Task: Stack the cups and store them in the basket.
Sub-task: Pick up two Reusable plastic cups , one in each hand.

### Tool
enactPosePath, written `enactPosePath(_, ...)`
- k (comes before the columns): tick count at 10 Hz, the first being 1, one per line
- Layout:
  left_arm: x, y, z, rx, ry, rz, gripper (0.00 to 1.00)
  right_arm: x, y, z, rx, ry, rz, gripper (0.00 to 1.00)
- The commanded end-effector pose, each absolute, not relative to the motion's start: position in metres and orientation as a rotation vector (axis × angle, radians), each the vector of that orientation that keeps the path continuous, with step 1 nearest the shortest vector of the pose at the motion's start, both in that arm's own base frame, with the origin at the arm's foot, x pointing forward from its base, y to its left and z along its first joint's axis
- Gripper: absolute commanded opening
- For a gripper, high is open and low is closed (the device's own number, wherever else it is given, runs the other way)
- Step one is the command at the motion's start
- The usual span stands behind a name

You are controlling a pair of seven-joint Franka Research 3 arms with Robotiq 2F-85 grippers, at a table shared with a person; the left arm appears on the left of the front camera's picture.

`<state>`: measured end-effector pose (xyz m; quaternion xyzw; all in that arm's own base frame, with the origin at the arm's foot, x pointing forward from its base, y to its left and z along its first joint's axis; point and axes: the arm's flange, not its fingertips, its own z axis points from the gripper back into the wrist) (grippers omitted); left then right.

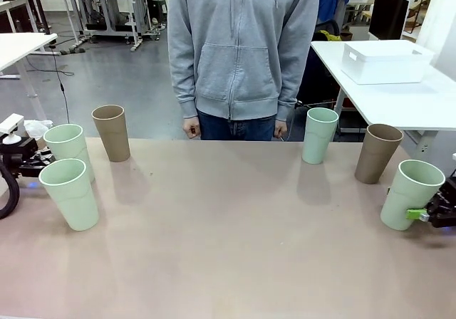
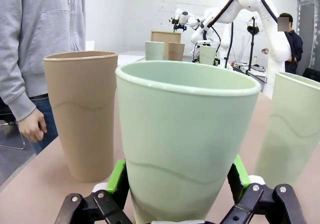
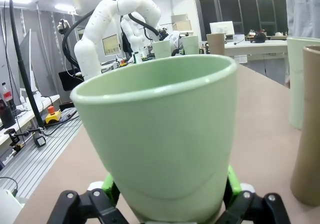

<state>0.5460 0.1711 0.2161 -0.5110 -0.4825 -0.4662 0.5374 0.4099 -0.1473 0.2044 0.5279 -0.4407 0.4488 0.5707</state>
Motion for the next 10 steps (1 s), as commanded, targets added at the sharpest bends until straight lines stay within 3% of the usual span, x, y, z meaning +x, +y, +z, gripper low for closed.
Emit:
enactPosePath(1,0.540,0.157,0.219,-1.184,-1.190,-1.097,1.00,0.408,-0.134,0.202,1.205,-1.080,1.061,1.00)
enactPosePath(10,0.537,0.146,0.218,-1.220,-1.219,-1.077,1.00,0.409,-0.139,0.216,1.260,-1.076,1.021,1.00)
